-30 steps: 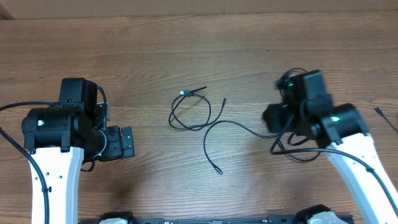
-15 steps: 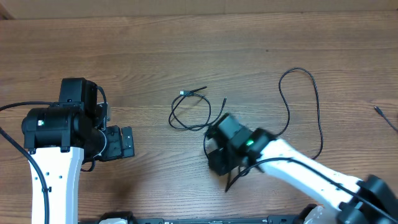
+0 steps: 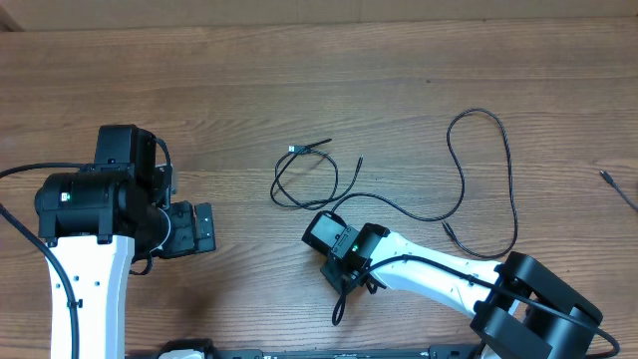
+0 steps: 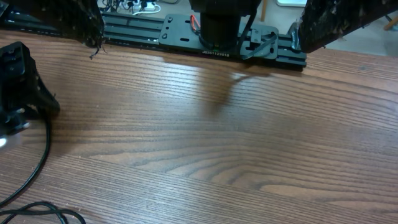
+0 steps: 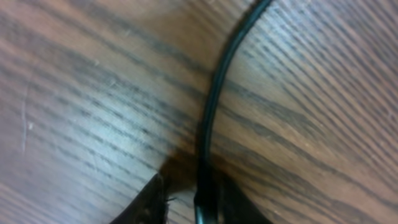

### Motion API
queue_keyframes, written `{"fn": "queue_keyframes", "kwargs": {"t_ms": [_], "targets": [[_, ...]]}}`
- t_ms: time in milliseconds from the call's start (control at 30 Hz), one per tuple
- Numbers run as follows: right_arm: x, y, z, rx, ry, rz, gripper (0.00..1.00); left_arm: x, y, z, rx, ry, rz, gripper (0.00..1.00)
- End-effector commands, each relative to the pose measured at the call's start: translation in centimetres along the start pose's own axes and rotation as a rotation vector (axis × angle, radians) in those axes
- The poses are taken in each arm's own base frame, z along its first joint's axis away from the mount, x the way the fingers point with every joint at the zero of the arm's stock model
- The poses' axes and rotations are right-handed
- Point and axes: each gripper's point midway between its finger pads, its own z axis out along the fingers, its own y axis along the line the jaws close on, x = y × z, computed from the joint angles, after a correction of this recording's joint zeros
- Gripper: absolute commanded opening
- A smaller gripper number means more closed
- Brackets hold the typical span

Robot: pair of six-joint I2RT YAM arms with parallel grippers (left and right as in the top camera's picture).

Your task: Untangle cables

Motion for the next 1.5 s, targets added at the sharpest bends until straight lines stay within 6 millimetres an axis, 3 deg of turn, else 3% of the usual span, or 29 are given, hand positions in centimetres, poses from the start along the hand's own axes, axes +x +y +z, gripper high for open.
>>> {"fn": "queue_keyframes", "kwargs": {"t_ms": [0,67,333,467,567,700,800,933,1033,1167,1233,1300,1467], "targets": [[1.3,-0.5,1.6,0.031,0.059,0.000,0.11,-0.2,0.0,-0.2,0.008,-0.008,0.015,1.00],[1.2,-0.5,1.6,0.029,0.053,0.001,0.04,-0.2,0.0,-0.2,0.008,-0.008,0.015,1.00],[0.7,-1.6,1.2,0.033,0.048,0.060,0.04,-0.2,0.0,-0.2,0.008,-0.008,0.015,1.00],[-0.5,-3.0,-0.7,0.033,0.022,0.115,0.04,-0.2,0.0,-0.2,0.008,-0.008,0.015,0.99],[-2.0,-4.7,-3.2,0.028,-0.036,0.175,0.04,-0.2,0.0,-0.2,0.008,-0.008,0.015,1.00],[-3.8,-8.5,-8.2,0.029,-0.152,0.301,0.04,-0.2,0.0,-0.2,0.008,-0.008,0.015,0.99],[-4.1,-11.9,-11.9,0.043,-0.240,0.406,0.04,-0.2,0.0,-0.2,0.008,-0.008,0.015,1.00],[-3.1,-17.7,-16.6,0.095,-0.382,0.559,0.04,-0.2,0.0,-0.2,0.008,-0.008,0.015,1.00],[-1.3,-22.0,-18.6,0.151,-0.444,0.694,0.04,-0.2,0.0,-0.2,0.008,-0.008,0.015,0.99],[2.2,-26.8,-18.7,0.213,-0.425,0.874,0.04,-0.2,0.0,-0.2,0.008,-0.008,0.015,1.00],[3.5,-27.9,-17.8,0.217,-0.395,0.930,0.04,-0.2,0.0,-0.2,0.008,-0.008,0.015,0.99],[4.5,-28.0,-16.4,0.184,-0.353,0.966,0.04,-0.2,0.0,-0.2,0.008,-0.008,0.015,1.00],[5.4,-25.6,-12.4,0.044,-0.237,0.978,0.04,-0.2,0.0,-0.2,0.008,-0.008,0.015,1.00]]}}
